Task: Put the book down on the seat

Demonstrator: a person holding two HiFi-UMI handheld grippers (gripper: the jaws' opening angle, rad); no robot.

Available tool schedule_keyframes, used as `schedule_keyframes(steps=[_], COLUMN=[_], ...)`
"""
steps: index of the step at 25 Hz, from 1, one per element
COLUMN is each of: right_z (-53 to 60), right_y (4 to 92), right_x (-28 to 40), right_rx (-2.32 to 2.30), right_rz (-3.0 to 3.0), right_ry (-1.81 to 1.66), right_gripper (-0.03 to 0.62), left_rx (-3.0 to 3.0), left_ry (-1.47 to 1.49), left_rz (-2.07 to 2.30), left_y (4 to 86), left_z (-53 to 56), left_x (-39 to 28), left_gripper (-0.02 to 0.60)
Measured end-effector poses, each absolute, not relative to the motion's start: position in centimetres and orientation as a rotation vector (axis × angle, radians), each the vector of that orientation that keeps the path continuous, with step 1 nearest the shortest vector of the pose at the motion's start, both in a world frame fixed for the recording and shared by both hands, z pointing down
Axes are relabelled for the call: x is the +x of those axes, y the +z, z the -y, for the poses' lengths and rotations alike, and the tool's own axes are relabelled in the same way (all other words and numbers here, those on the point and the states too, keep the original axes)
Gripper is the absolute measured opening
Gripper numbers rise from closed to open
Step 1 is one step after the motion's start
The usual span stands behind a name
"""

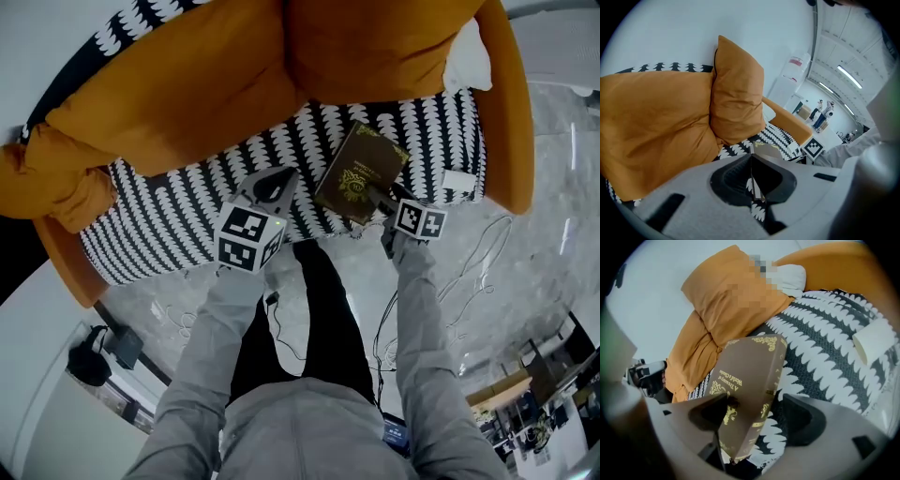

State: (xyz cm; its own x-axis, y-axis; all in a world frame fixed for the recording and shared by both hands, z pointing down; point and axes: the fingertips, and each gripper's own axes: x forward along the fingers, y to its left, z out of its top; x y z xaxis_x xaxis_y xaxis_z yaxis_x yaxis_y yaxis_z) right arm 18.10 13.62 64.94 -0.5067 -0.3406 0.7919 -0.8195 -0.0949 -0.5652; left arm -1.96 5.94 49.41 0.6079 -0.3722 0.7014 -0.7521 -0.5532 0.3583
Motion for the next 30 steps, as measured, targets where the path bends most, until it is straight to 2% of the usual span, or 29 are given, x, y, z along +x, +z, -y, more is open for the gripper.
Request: schedule_keyframes(steps=[12, 23, 30], right_z=[-12.3, -11.5, -15.3], right_y=[60.3, 46.8, 38.3], right_x=[17.9, 20.8, 16.2], right_rx=[1.412, 1.797, 1.733], right_rz=[1.837, 2.062, 2.136], right_ry=[1.645, 1.515, 1.421], right_gripper=[0.334, 0.333, 0.331], left_rx=[2.239, 2.364, 2.415], left_ry=[0.792, 0.772, 0.756], left_rz=[0.835, 0.779, 0.758], left_y=[46.3, 40.4, 34.8], left_z=[-6.4, -7.7, -11.2], left_x=[-1.2, -0.7, -3.8], left_gripper=[0.026, 0.026, 0.026])
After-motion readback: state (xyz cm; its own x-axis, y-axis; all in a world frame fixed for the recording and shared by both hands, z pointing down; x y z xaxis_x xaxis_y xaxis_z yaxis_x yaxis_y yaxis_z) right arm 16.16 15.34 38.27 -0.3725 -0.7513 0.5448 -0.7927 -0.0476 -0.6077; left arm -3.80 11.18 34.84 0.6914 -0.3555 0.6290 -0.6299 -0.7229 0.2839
